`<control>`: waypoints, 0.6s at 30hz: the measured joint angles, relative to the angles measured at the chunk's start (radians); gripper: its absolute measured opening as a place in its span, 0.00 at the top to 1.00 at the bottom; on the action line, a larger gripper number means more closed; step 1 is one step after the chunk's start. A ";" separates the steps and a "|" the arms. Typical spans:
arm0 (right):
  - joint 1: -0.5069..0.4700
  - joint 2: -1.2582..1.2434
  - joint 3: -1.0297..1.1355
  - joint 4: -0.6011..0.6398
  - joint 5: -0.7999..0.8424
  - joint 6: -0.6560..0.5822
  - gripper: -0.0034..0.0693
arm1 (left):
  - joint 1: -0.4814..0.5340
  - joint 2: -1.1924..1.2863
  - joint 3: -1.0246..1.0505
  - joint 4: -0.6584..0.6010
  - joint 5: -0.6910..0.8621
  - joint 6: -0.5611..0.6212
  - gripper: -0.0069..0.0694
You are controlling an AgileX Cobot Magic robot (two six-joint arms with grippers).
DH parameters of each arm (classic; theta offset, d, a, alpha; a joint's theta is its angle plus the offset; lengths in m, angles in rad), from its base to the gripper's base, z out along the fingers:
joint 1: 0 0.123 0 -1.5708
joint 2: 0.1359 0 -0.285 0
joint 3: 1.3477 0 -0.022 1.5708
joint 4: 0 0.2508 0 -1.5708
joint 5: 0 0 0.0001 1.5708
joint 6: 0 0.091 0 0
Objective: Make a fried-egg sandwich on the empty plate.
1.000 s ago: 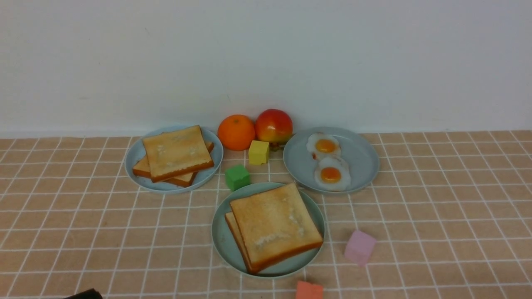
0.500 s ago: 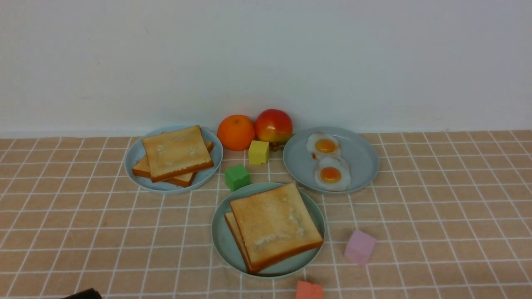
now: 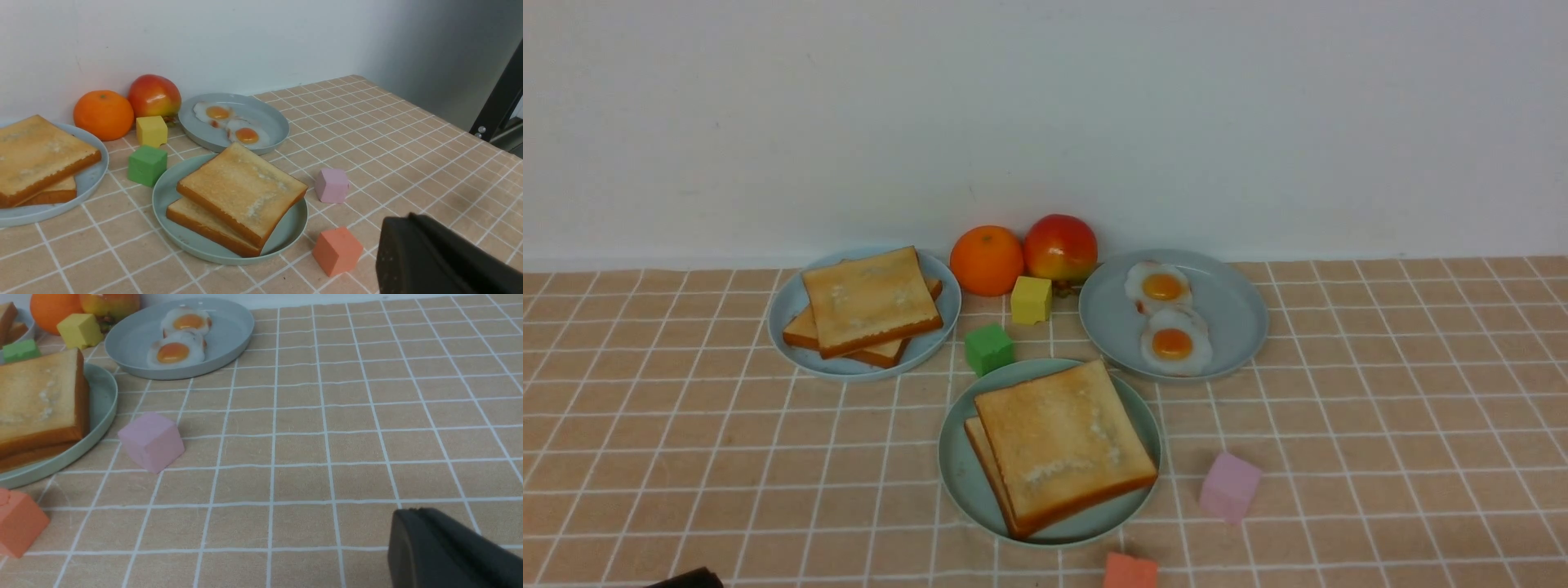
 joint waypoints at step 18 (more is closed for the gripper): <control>0.000 0.000 0.000 0.001 0.000 0.000 0.95 | 0.585 -0.151 0.079 -0.360 -0.023 0.318 0.93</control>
